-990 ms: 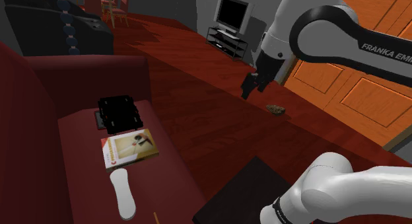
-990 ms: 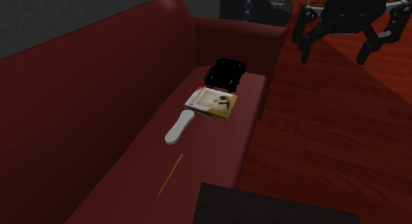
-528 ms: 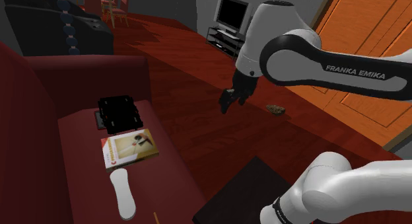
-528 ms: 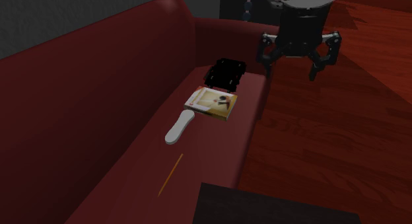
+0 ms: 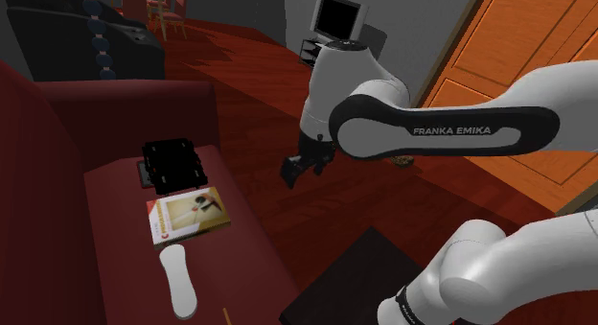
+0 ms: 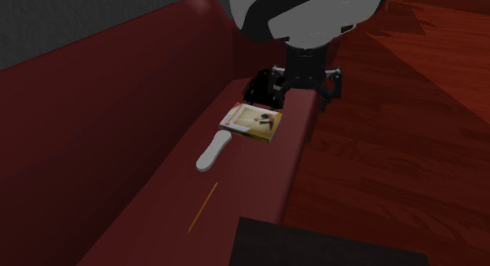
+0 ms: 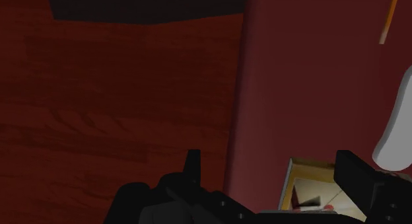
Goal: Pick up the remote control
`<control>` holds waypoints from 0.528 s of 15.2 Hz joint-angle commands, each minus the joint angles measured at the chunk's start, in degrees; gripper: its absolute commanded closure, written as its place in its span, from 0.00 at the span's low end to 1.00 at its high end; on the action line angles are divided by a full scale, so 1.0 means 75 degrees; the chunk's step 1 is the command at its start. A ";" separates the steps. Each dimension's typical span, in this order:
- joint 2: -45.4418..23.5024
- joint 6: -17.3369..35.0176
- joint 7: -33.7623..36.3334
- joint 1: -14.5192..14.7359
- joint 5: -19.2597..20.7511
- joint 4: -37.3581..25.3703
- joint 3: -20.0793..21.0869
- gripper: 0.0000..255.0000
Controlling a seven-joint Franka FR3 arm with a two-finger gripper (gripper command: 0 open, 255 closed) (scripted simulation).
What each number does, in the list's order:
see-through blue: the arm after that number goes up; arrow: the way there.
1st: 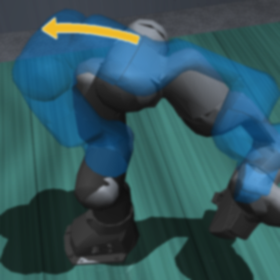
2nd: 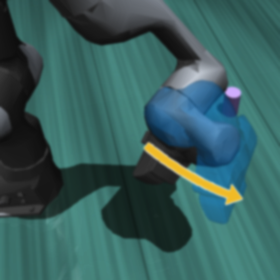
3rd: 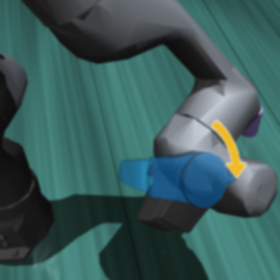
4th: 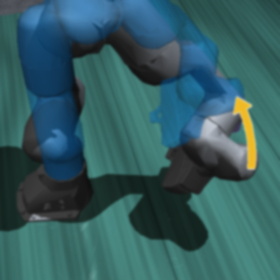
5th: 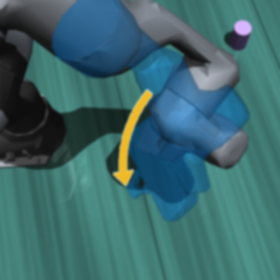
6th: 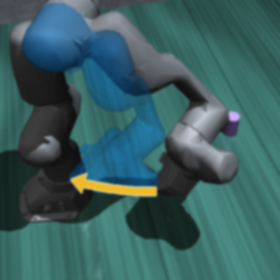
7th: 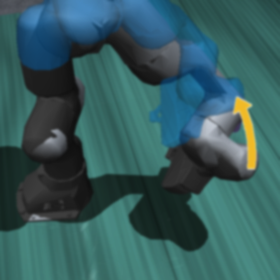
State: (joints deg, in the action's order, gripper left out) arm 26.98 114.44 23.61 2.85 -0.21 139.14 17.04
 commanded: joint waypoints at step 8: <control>-0.2300 0.1507 0.1517 0.0060 0.0377 -0.0510 0.1022 0.00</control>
State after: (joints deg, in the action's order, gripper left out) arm 11.47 124.47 33.68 3.20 2.12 135.54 23.98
